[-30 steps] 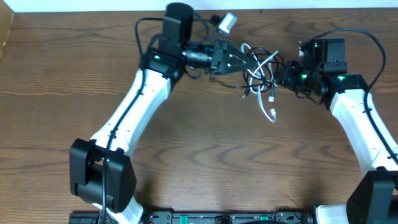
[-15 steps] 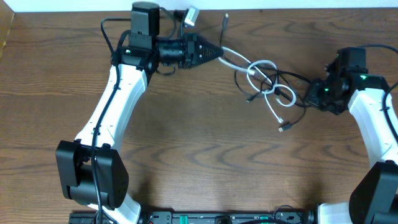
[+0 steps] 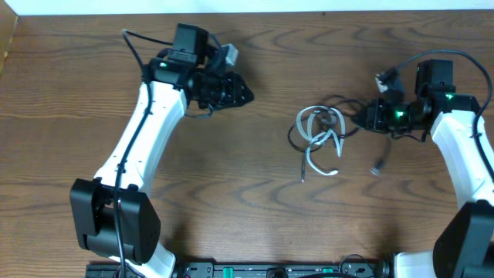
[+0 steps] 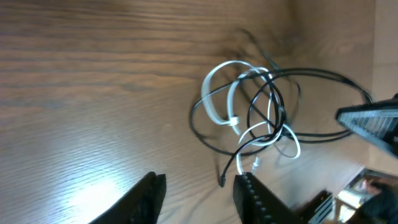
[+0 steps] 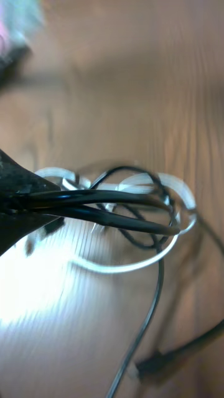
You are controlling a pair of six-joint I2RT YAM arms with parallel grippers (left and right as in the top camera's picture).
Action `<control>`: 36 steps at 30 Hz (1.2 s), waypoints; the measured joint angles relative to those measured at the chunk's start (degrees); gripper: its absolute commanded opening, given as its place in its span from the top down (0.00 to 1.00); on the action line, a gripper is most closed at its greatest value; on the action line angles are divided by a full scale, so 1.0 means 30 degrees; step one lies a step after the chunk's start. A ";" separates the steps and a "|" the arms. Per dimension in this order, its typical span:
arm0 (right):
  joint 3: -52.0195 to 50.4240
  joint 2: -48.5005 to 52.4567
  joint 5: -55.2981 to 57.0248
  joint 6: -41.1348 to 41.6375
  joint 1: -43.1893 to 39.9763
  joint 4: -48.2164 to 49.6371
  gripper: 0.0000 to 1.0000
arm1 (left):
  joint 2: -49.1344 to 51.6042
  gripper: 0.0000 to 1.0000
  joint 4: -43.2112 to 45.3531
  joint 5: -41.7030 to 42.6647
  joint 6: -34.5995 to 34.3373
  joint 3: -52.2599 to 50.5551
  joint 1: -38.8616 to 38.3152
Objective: Untangle cables
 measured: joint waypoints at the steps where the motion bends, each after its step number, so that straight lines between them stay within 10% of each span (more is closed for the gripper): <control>1: 0.0044 -0.0357 -0.1960 -0.0401 0.0321 0.0240 0.99 | 0.0000 0.49 0.0066 -0.0080 0.0219 0.0000 -0.0408; 15: 0.2732 -0.3300 -0.3264 0.1953 0.1843 0.0991 0.99 | -0.0007 0.21 0.2477 0.3825 0.0313 0.0007 -0.2761; 36: 0.2732 -0.3271 -0.2361 0.2404 0.1843 0.0641 0.99 | 0.3745 0.34 0.9158 0.3388 -0.5246 0.0051 -0.5974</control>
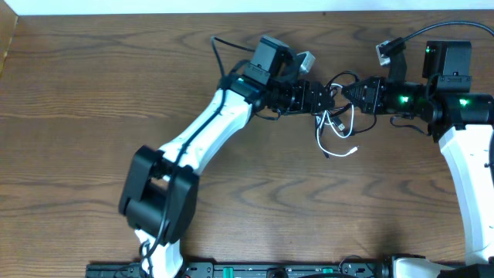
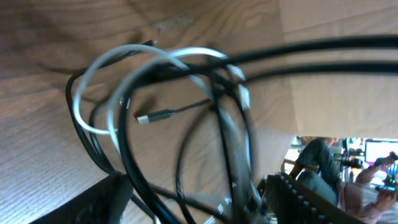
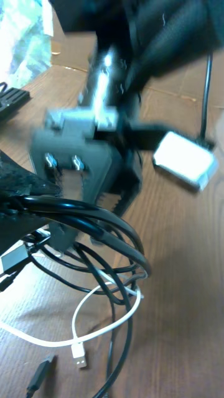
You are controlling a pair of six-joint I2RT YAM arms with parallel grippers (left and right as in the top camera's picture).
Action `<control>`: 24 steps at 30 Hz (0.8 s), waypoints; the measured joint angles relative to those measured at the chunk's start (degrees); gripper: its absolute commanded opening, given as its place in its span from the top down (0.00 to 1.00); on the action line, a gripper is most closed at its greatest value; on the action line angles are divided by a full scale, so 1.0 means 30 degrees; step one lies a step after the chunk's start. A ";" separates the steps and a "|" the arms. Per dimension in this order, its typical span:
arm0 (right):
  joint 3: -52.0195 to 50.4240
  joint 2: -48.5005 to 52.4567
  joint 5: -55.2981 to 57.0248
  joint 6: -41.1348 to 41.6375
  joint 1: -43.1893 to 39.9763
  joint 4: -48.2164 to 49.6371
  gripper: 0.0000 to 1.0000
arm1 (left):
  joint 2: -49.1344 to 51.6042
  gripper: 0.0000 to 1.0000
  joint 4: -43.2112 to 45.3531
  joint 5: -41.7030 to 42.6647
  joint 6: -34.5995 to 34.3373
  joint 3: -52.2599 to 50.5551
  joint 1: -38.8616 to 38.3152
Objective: Untangle cables
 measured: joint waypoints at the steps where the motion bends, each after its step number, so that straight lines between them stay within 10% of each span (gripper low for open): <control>1: 0.0000 0.0000 0.0066 0.0000 0.0000 -0.0073 0.99 | 0.0364 0.43 0.0291 -0.0015 -0.0372 0.0000 -0.0044; 4: 0.0000 0.0000 0.0408 -0.0007 0.0000 -0.0401 0.99 | 0.1137 0.92 0.0860 0.0000 -0.1392 0.0000 -0.0124; 24: 0.0000 0.0007 1.5460 0.4073 -0.0474 -0.5151 0.99 | -0.2455 0.93 -0.2295 -0.0503 -0.0430 0.0000 0.3424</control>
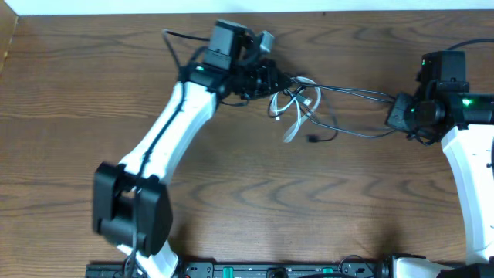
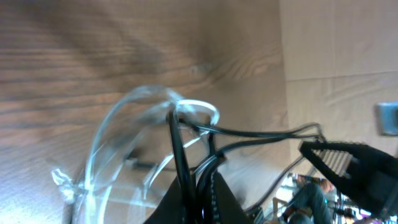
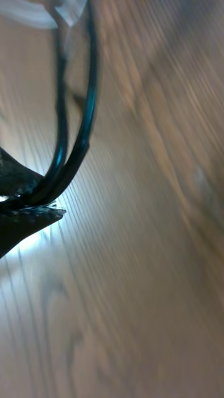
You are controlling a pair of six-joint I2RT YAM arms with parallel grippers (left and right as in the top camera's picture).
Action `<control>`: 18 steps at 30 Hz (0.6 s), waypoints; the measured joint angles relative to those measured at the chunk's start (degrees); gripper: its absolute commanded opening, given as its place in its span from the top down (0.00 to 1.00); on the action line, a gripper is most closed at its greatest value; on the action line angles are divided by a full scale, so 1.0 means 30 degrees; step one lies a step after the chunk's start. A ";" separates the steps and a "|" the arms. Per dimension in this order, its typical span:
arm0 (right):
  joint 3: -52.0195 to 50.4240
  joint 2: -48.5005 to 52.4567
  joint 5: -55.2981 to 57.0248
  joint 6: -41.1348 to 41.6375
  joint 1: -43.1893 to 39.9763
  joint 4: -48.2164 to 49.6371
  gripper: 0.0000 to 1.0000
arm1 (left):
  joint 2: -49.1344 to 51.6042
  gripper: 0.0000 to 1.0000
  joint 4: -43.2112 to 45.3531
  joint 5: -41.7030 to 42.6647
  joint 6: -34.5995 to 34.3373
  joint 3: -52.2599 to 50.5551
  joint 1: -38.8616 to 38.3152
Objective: Untangle cables
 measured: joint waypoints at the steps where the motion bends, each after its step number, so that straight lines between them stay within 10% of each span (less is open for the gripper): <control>1: 0.0000 0.0044 0.0335 0.0058 -0.0102 -0.0015 0.99 | -0.0328 0.92 -0.0233 0.0007 0.0189 0.0000 0.0138; 11: 0.0000 0.2455 0.2696 0.0925 -0.2266 -0.0284 0.99 | -0.3228 0.93 -0.1129 -0.0583 0.1974 0.0000 0.2208; 18: -0.0036 0.3169 -0.2463 -0.2397 -0.2317 0.1559 0.99 | -0.4437 0.92 -0.1734 -0.0714 0.2273 0.0000 0.2484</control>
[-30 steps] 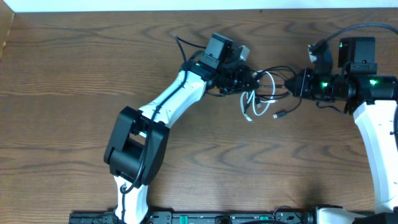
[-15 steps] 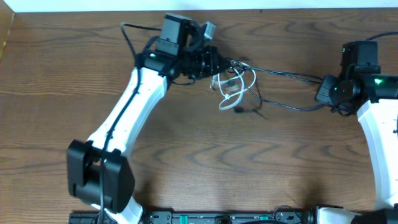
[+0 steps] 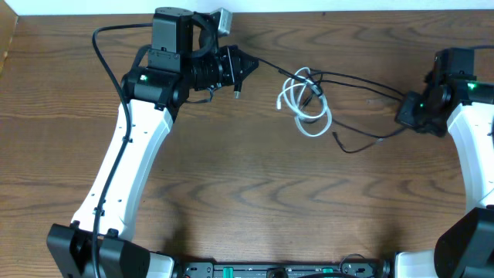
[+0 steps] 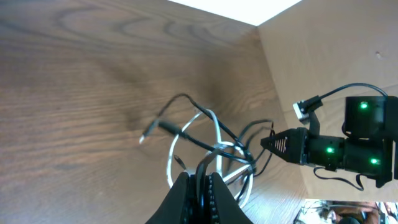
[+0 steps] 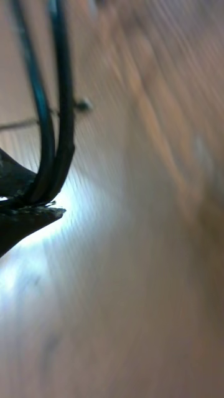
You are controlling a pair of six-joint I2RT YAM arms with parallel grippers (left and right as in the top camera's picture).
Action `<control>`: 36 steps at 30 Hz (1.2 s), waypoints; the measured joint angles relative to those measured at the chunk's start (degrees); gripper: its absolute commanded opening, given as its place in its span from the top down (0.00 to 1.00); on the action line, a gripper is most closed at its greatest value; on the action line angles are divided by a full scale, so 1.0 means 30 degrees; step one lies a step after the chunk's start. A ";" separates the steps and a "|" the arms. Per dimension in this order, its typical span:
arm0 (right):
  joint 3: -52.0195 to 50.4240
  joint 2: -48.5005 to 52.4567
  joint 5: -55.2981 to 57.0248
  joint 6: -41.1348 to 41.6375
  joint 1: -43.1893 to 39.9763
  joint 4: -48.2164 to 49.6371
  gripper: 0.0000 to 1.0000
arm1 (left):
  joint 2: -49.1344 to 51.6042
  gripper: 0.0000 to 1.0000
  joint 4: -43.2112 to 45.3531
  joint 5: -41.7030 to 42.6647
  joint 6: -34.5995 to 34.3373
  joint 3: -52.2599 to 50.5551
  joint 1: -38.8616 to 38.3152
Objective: Untangle cables
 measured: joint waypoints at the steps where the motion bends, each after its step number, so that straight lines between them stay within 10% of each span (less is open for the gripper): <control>1: 0.0000 0.0000 -0.1086 -0.0765 0.0000 0.0219 0.99 | 0.0000 0.92 -0.0270 -0.0080 0.0044 0.0000 -0.0007; 8: 0.0000 0.0000 -0.5894 -0.3381 0.0029 0.0554 0.88 | 0.0029 0.93 -0.2142 -0.0444 0.1035 0.0000 -0.0940; 12: 0.0000 0.0000 -0.6521 -0.3541 0.0029 0.0270 0.35 | 0.0029 0.93 -0.2586 -0.0787 0.1639 0.0000 -0.2382; 16: 0.0000 0.0000 -0.6994 -0.3628 0.0029 0.0175 0.13 | 0.0036 0.93 -0.2601 -0.1763 0.1967 -0.0204 -0.3789; 36: 0.0000 0.0517 -0.9661 -0.2871 0.3825 0.1158 0.35 | 0.3279 0.92 -0.1916 -0.3279 0.1982 -0.0794 -0.4889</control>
